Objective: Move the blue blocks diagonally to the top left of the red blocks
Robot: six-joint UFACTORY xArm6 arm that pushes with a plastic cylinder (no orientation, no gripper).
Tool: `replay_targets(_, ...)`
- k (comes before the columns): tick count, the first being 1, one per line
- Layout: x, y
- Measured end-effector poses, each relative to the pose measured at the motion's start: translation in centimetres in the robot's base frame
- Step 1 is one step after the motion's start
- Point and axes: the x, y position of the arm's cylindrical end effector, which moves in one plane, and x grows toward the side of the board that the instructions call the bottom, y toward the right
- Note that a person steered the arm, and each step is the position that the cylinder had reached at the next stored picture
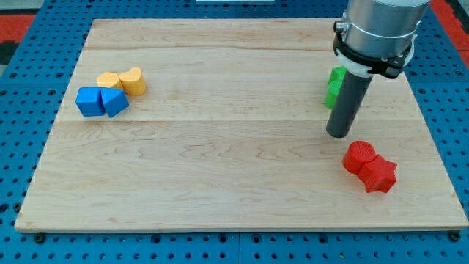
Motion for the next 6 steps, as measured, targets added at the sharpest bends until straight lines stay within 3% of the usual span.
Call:
replay_targets(1,0.0,-1.6)
replay_targets(4,0.0,-22.5)
replay_targets(6,-1.8,-44.7)
